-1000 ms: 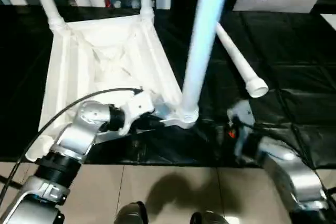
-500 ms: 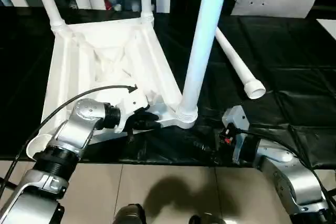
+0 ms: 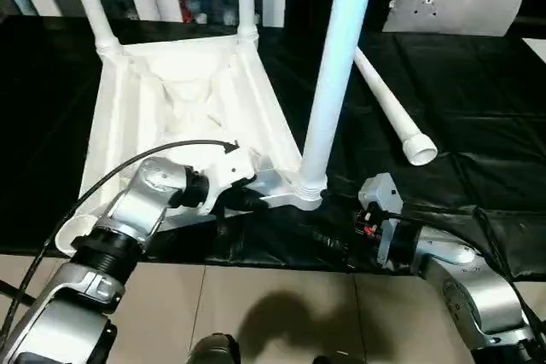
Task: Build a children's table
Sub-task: Rotate leg to tighten
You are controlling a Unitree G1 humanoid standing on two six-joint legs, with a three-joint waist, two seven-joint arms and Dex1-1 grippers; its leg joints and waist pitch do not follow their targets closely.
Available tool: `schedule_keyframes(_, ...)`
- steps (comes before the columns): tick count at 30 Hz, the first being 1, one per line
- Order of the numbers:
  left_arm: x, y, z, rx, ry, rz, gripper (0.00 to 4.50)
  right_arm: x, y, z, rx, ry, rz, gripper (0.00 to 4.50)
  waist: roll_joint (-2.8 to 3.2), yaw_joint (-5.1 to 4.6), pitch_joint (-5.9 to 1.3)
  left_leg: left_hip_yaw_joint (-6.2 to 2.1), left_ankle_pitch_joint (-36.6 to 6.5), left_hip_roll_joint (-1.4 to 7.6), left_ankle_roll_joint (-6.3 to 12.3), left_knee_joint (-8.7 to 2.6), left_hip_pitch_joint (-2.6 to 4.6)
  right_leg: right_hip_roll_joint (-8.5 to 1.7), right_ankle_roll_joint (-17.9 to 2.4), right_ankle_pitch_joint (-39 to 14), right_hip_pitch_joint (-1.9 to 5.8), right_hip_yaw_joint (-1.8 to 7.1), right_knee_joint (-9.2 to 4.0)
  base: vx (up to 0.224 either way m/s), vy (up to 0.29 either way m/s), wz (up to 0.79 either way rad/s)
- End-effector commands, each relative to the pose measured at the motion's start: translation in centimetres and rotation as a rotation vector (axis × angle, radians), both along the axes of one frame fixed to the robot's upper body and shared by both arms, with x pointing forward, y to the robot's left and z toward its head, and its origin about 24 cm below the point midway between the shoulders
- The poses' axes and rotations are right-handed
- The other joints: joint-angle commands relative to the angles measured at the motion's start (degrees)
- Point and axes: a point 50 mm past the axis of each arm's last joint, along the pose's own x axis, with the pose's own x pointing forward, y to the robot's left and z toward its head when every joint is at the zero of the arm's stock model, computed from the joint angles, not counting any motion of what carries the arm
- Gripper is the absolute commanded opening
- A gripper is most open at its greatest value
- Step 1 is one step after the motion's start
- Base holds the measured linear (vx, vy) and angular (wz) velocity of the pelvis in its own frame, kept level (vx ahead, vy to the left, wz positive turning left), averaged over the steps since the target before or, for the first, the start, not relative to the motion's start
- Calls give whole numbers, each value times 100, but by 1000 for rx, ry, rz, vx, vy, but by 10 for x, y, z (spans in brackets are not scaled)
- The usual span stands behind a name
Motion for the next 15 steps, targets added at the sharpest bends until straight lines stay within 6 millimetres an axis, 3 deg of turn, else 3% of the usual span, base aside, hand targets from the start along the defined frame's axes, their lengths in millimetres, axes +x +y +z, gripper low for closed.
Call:
schedule_keyframes(1, 0, 3, -6, 58, 16, -5, 8, -2, 1, 4, -2, -23, 12, 450, -21, 11, -435, -140, -1415, 378, 152, -357, 120, -499, -1249, -1010, 206, 317, -505, 0, 0, 0)
schedule_keyframes(8, -6, 7, -5, 100, 22, -126, 8, 8, -4, 13, -10, -66, 10, 450, -24, 9, -428, -145, -1382, 381, 159, -363, 116, -500, -1246, -924, 196, 314, -492, 0, 0, 0)
schedule_keyframes(12, -13, 6, -5, 110, 33, -253, 8, 17, -10, 17, -62, -87, 81, 450, 10, 12, -421, -124, -1362, 385, 167, -346, 142, -492, -1322, -797, 176, 319, -481, 0, 0, 0)
schedule_keyframes(15, -15, 2, -3, 92, 38, -299, 8, 22, -10, 19, -87, -91, 137, 450, -4, 32, -430, -120, -1316, 390, 201, -338, 138, -490, -1401, -616, 191, 309, -451, 0, 0, 0)
